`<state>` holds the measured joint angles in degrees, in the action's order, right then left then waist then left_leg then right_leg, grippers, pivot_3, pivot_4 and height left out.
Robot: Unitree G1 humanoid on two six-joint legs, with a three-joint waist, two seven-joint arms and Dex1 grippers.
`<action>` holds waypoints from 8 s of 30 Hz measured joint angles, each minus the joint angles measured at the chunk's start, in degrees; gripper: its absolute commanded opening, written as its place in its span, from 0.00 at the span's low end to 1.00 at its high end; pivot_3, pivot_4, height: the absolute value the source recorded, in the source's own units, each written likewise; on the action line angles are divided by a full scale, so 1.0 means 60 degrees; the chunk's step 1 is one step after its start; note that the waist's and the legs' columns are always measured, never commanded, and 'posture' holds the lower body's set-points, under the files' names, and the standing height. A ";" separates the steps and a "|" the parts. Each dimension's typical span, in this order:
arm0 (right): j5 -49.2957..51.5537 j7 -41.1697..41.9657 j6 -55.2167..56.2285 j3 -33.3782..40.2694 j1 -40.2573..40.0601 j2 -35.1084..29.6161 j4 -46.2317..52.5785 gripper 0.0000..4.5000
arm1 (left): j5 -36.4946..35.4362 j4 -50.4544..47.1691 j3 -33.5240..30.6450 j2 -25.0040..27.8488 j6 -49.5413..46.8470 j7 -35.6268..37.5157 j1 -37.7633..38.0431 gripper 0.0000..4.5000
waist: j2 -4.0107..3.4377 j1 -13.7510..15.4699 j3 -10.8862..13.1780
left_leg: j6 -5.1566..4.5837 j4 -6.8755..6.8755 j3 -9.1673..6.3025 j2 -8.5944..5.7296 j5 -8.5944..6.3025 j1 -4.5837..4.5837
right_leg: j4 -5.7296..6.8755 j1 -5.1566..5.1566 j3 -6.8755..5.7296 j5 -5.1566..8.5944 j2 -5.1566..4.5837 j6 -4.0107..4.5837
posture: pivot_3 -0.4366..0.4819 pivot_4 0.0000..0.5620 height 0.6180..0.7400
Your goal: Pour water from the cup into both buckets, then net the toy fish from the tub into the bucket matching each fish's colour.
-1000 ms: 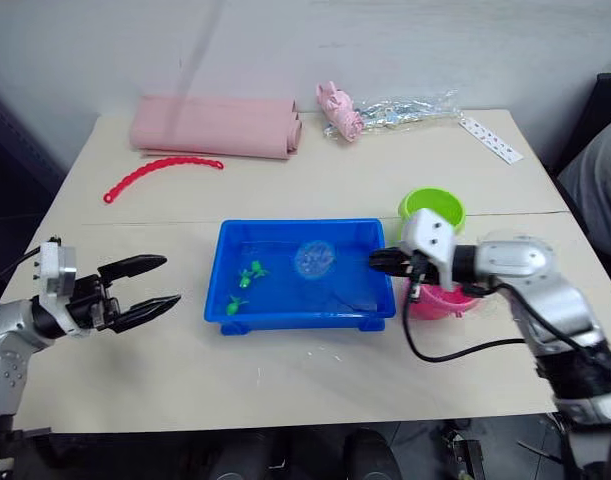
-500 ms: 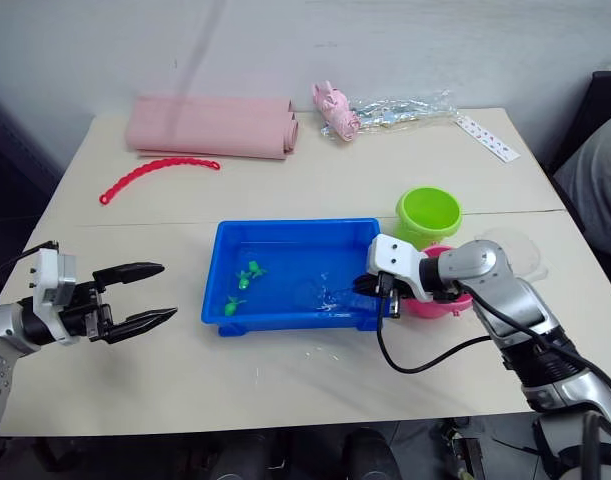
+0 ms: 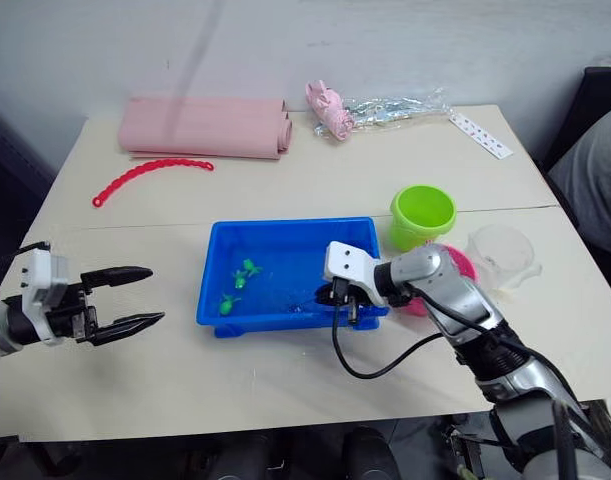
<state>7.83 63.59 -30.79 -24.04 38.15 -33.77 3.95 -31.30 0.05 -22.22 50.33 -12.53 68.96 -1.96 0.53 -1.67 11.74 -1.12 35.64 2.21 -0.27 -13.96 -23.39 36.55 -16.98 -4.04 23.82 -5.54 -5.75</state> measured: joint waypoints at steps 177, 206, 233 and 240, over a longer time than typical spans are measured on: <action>0.1505 -0.0854 0.3511 0.3389 -0.2262 -0.4674 0.1692 0.00 | -0.0269 0.1333 0.1420 -0.1510 -0.0364 0.0122 -0.3035 0.99 | 0.0013 0.0263 -0.0002 | -0.0029 0.0114 -0.0015 -0.0008 0.0042 -0.0127 | 0.0130 -0.0086 -0.0029 -0.0002 -0.0005 -0.0003 | 0.48 0.27 1.00; 0.1163 0.0267 0.2341 0.2837 -0.1819 -0.2128 0.0274 0.00 | -0.0154 0.0557 0.1344 -0.1433 -0.0288 -0.0315 -0.2233 0.99 | 0.0013 0.0257 -0.0002 | -0.0025 0.0111 -0.0014 -0.0007 0.0043 -0.0124 | 0.0146 -0.0093 -0.0030 -0.0002 -0.0003 -0.0003 | 0.48 0.27 1.00; 0.3648 0.0615 0.1868 0.7494 -0.3774 -0.3594 0.0864 0.00 | -0.0409 0.0522 0.2063 -0.2799 -0.0960 -0.0642 -0.4396 0.99 | 0.0014 0.0281 -0.0002 | -0.0026 0.0115 -0.0007 -0.0009 0.0043 -0.0124 | 0.0145 -0.0086 -0.0032 -0.0003 0.0003 -0.0003 | 0.48 0.27 1.00; 0.2596 0.0384 0.3051 0.7598 -0.2864 -0.4541 -0.0962 0.00 | -0.0419 0.0787 0.2185 -0.3211 -0.1153 -0.1039 -0.5203 0.99 | 0.0015 0.0260 -0.0002 | -0.0027 0.0116 -0.0001 -0.0009 0.0044 -0.0123 | 0.0144 -0.0087 -0.0032 -0.0002 0.0005 -0.0004 | 0.48 0.27 1.00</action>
<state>23.41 65.90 -12.49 21.55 20.97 -61.01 -1.83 -33.81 4.78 -9.11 31.06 -19.44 62.72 -33.18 0.61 -0.11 11.74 -1.28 36.33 2.21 -0.32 -13.70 -24.13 37.41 -17.50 -4.23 23.81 -5.51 -5.77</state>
